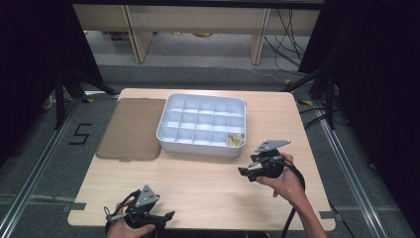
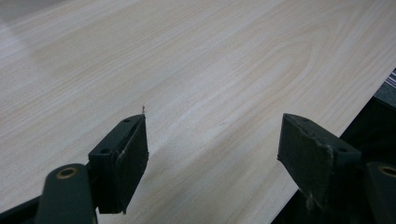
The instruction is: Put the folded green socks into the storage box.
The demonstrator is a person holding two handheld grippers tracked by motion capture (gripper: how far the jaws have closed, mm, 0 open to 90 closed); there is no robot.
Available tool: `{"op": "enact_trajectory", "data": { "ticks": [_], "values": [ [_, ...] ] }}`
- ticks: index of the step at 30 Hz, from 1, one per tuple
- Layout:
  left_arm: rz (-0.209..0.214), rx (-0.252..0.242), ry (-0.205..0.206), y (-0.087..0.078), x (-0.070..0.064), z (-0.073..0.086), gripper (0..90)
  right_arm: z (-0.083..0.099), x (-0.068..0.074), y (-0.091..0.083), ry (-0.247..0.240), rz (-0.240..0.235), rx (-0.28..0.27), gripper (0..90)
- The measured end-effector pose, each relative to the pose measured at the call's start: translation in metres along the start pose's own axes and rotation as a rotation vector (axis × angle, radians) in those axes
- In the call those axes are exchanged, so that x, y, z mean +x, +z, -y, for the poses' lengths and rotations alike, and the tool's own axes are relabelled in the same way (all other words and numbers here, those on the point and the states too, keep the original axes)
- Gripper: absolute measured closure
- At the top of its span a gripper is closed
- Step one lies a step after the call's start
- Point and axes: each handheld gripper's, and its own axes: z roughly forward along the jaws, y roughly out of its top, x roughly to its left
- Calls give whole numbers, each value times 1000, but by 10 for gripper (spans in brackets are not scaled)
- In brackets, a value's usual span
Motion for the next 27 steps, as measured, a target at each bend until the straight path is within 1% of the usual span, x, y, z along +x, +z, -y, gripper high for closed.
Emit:
{"op": "enact_trajectory", "data": {
  "ticks": [1,2,3,4,5,6,7,8,9,10,11,12,13,14,15,16,17,18,19,20,21,22,24,25,26,27],
  "values": [
    [-2,-4,-4,0,0,0,235,1,0,0,-14,-4,-8,310],
    [0,-4,-8,0,0,0,235,2,-1,-1,-10,11,-2,311],
    [-1,-5,-11,0,0,0,235,3,0,1,-8,5,-40,310],
    [-1,-5,-11,0,0,0,235,4,-1,-1,-16,11,-13,311],
    [-2,-3,-2,-1,1,0,235,6,0,-1,-13,7,-35,311],
    [0,-2,0,-1,1,0,235,7,0,0,-14,5,-43,310],
    [0,-2,0,-1,1,0,234,8,1,-2,-8,9,-21,309],
    [-5,0,-5,-1,0,0,233,9,0,-1,-14,6,-32,308],
    [-4,0,-5,-1,1,0,231,11,1,-2,-7,1,-29,304],
    [-3,-3,-2,-1,1,0,229,12,1,-4,-5,0,-11,297],
    [-2,-4,3,0,1,0,226,15,2,-1,-2,1,-57,292],
    [2,-8,-18,0,0,0,223,16,1,-3,-14,4,-44,289],
    [7,6,4,-2,1,0,217,17,2,-5,0,0,-22,274],
    [-2,-3,-6,-2,1,0,210,19,4,-4,14,1,-45,259],
    [2,-7,-10,-2,1,0,205,20,3,-5,1,2,-34,253],
    [7,-4,-2,-3,1,-1,204,23,4,-6,10,-1,-32,249],
    [5,-6,-3,-3,1,-1,203,25,4,-6,8,0,-34,245],
    [5,-7,-3,-3,1,-1,199,27,6,-5,21,3,-40,240],
    [7,-7,-11,-2,1,-1,195,29,7,-4,28,4,-71,234],
    [7,-6,-4,-2,1,-1,193,30,6,-6,13,4,-45,233],
    [7,-6,-4,-2,1,-1,192,32,7,-7,32,3,-37,233],
    [9,-6,-5,-2,1,-1,190,33,6,-7,15,11,-56,232],
    [9,-7,-6,-2,1,-1,181,36,7,-7,30,2,-47,232],
    [12,-7,-9,-2,1,-1,174,37,6,-7,21,2,-53,232],
    [13,-7,-10,-2,1,-1,167,39,7,-7,29,3,-51,230],
    [7,-12,-15,-1,1,0,162,40,7,-7,24,2,-57,225]
  ]
}}
